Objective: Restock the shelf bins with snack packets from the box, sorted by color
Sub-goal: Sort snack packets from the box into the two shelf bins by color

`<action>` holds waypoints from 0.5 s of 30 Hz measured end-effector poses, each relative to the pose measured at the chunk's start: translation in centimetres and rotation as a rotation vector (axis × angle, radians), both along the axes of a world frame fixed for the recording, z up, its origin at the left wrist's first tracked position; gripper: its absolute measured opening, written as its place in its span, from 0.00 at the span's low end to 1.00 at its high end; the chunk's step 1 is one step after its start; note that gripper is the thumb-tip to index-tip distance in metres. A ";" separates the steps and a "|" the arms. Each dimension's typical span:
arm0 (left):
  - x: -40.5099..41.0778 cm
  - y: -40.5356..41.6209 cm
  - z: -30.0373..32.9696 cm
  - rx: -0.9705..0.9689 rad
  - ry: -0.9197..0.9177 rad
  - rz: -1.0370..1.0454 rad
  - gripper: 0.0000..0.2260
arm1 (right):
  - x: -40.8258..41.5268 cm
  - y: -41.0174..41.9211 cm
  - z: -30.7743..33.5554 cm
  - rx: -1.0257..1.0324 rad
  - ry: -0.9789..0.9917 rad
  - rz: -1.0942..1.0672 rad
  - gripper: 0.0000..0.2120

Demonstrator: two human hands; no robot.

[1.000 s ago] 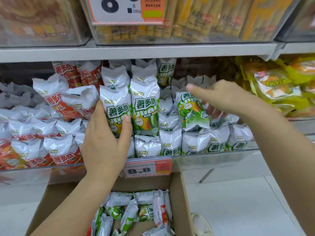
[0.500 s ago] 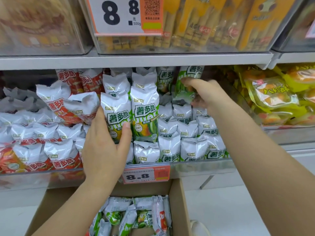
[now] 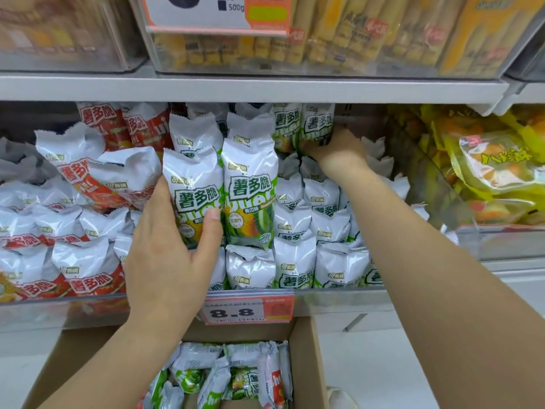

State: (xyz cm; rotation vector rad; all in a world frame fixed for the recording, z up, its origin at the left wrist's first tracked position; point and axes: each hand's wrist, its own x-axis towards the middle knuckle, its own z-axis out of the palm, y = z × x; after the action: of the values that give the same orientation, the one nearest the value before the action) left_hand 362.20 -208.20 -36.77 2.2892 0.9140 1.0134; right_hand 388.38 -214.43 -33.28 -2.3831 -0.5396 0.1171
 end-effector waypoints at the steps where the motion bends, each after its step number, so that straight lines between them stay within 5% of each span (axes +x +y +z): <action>1: -0.1 0.0 0.0 0.002 0.000 0.000 0.29 | -0.1 0.0 0.0 0.007 0.000 -0.004 0.25; 6: 0.1 -0.1 0.1 0.003 0.003 0.004 0.29 | -0.1 -0.6 0.6 0.162 0.040 -0.002 0.20; 15: -0.4 -0.2 0.6 -0.034 0.010 -0.032 0.30 | -3.8 -3.0 1.9 0.163 -0.115 -0.058 0.27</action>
State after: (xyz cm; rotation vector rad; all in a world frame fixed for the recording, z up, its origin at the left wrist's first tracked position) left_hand 361.77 -208.41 -36.17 2.2754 0.8889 0.9657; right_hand 384.55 -217.42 -31.41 -2.2530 -0.5129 -0.0868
